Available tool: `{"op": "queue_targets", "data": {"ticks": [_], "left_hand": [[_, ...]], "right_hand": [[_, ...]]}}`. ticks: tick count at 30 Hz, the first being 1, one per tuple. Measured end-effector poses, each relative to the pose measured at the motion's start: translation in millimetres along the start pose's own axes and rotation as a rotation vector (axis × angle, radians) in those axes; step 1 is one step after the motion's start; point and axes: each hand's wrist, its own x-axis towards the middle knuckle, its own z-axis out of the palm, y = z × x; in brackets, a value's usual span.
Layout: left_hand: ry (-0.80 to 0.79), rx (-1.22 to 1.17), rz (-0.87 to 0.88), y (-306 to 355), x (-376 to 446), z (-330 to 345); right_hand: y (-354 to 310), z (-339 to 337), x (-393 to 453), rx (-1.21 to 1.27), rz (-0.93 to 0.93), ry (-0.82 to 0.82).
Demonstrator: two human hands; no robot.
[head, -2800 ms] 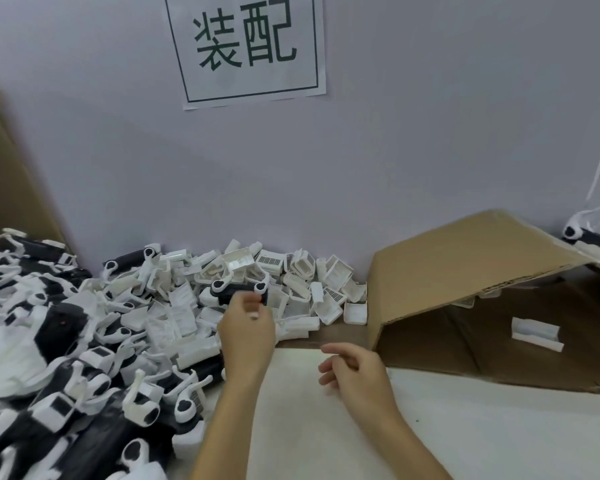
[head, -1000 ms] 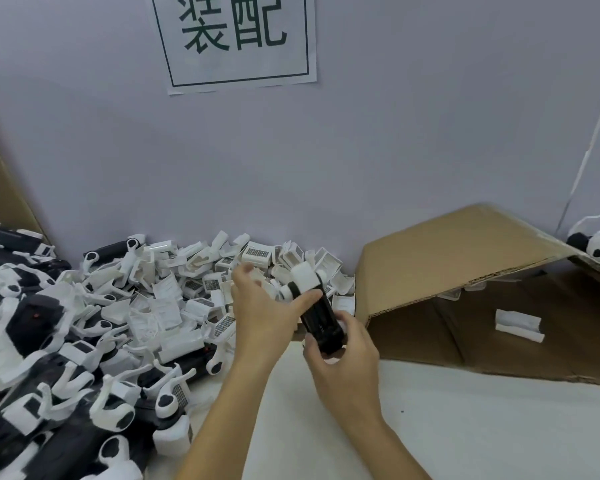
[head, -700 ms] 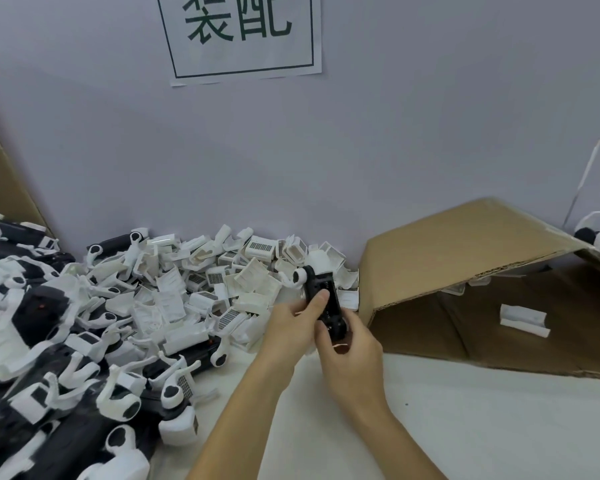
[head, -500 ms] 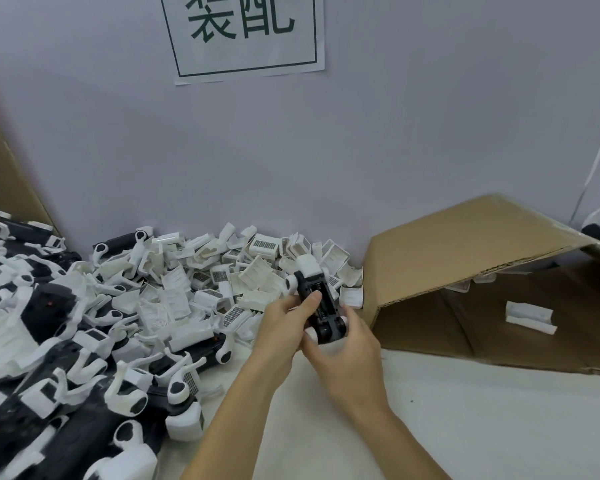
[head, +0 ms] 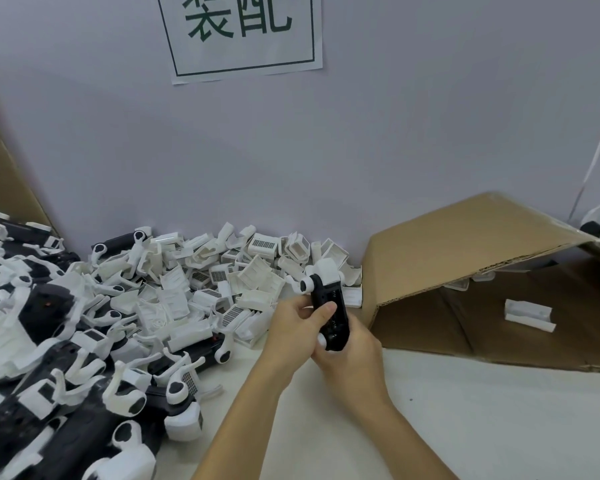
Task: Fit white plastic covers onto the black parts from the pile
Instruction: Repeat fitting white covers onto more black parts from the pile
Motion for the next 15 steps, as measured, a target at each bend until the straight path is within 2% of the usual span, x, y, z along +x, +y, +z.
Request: {"op": "queue_targets", "data": {"ticks": [2, 4, 10, 15], "left_hand": [[0.005, -0.004, 0.039, 0, 0, -2], [-0.003, 0.059, 0.101, 0, 2, -7], [-0.113, 0.425, 0.327, -14, 4, -14], [-0.14, 0.467, 0.399, -12, 4, -15]], "right_hand": [[-1, 2, 0, 0.047, -0.013, -0.043], [-2, 2, 0, 0.082, -0.042, -0.005], [1, -5, 4, 0.358, 0.066, 0.08], [-1, -3, 4, 0.331, 0.089, 0.199]]}}
